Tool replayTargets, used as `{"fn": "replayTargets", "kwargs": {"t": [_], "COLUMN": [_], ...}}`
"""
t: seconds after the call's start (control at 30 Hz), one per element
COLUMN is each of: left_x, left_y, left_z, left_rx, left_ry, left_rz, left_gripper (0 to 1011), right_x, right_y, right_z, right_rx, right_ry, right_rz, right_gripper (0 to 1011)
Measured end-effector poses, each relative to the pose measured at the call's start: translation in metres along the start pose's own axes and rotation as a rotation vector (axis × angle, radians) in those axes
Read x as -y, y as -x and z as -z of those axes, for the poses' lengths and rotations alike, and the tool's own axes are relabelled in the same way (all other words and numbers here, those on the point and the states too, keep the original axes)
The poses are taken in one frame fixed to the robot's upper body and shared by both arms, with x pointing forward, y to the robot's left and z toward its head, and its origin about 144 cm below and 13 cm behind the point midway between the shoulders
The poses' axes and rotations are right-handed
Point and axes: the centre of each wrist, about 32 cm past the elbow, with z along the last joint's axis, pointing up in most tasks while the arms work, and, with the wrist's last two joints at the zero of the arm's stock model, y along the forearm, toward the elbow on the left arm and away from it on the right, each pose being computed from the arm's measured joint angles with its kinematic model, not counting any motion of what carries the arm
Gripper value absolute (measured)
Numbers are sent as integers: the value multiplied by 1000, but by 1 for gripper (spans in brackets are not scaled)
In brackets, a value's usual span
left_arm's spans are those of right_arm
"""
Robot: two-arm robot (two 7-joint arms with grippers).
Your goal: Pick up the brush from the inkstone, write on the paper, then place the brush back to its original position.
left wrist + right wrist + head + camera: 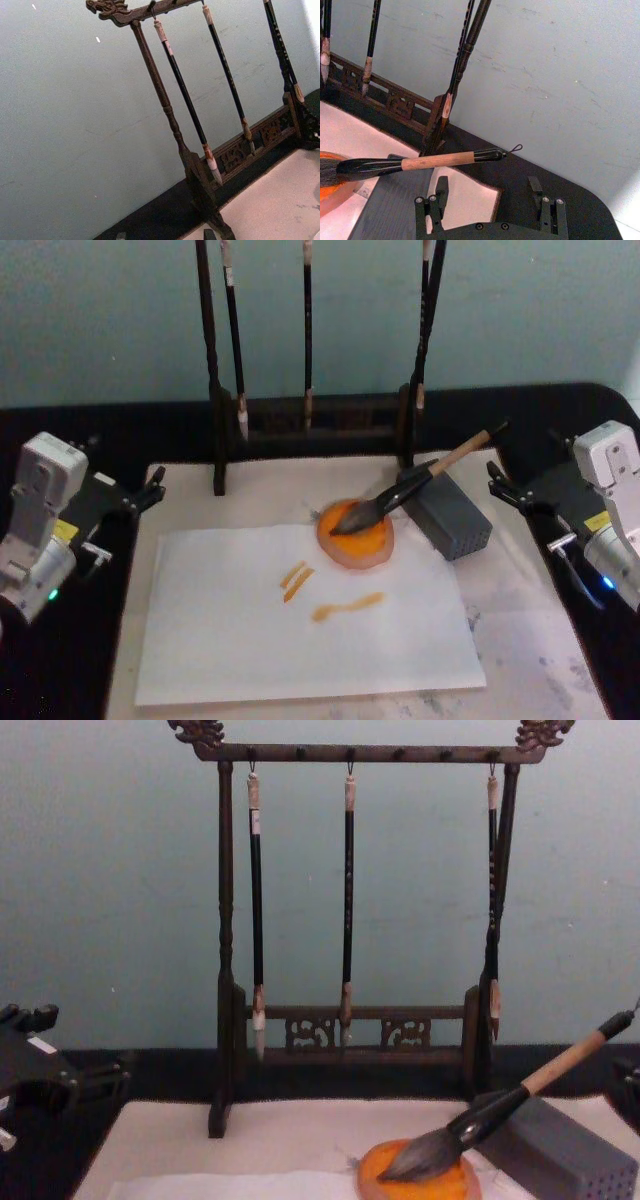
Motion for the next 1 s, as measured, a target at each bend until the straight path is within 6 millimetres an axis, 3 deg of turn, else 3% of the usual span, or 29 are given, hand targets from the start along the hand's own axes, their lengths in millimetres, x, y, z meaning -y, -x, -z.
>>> {"fn": "replayTargets", "kwargs": {"t": [1.0], "left_x": [0], "left_y": [0], "left_z": [0], "left_rx": [0], "left_ry": [0], "left_rz": [0], "left_gripper": [1001], "right_x": [0], "right_y": [0], "right_z": [0], "right_rx": [0], "right_ry": [0], "right_rz": [0], "right_gripper": [1000]}}
